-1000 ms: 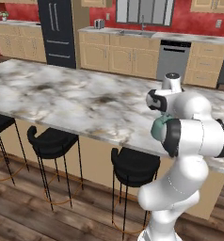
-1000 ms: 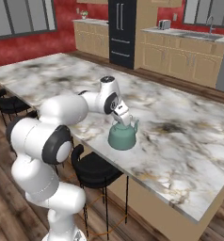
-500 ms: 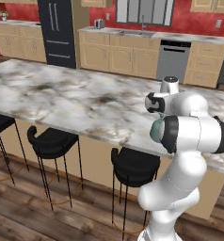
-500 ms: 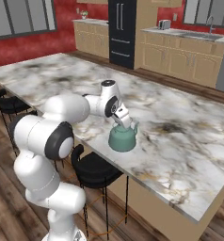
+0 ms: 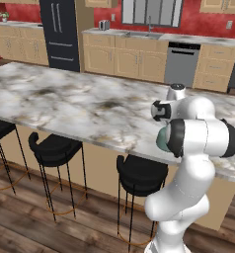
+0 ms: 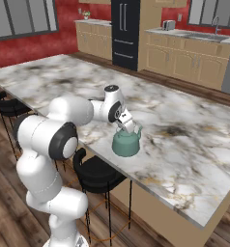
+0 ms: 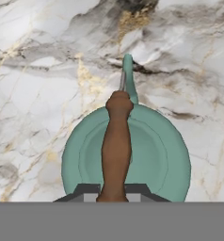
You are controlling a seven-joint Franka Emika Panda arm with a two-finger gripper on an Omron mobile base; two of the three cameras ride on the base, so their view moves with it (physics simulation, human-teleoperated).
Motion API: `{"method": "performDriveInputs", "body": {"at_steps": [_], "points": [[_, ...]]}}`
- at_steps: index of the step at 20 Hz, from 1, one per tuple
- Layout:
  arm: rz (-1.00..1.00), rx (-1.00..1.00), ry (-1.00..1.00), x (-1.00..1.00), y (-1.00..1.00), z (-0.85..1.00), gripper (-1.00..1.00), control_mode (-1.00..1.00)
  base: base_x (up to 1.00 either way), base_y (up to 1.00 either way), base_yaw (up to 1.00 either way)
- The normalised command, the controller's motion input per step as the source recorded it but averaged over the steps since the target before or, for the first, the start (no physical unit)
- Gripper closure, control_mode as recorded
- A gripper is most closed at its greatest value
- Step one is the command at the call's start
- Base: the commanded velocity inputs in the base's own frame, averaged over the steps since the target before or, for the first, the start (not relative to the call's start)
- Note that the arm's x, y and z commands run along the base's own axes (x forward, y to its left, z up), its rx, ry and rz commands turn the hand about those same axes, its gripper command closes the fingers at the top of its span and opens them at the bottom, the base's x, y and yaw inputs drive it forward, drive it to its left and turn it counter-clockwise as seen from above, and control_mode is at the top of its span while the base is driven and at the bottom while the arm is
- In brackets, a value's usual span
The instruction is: The kettle is done boiling. Turn off the stove, then wait for 300 timesteps before moving the kettle to the dining table.
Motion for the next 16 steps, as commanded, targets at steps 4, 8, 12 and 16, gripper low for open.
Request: {"method": "performDriveInputs", "body": {"at_steps": [4,8,12,16], "points": [[0.00,0.00,-0.02,0.11,0.00,-0.13,1.00,-1.00,0.00,0.00,0.00],[0.00,0.00,-0.02,0.10,0.00,-0.14,1.00,-1.00,0.00,0.00,0.00],[0.00,0.00,-0.02,0.05,0.00,-0.12,1.00,-1.00,0.00,0.00,0.00],[0.00,0.00,0.00,0.00,0.00,-0.06,1.00,-1.00,0.00,0.00,0.00]]}}
